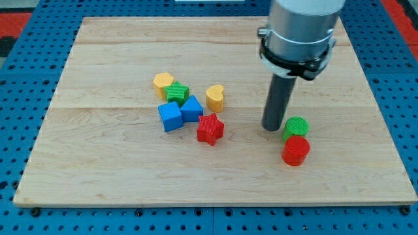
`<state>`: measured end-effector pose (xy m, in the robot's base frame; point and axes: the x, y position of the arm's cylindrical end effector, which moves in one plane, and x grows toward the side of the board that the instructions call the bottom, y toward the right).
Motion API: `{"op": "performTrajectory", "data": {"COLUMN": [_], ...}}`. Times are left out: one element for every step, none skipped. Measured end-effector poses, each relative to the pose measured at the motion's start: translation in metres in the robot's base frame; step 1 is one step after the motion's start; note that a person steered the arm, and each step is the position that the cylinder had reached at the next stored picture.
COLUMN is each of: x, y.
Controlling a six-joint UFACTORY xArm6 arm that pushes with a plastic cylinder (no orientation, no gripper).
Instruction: Put the red star at the left side of the red circle
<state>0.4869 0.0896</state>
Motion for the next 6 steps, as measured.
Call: {"op": "performTrajectory", "data": {"x": [-0.013, -0.014, -0.034, -0.003, 0.024, 0.037], "y": [-0.010, -0.032, -0.097, -0.128, -0.066, 0.003]}}
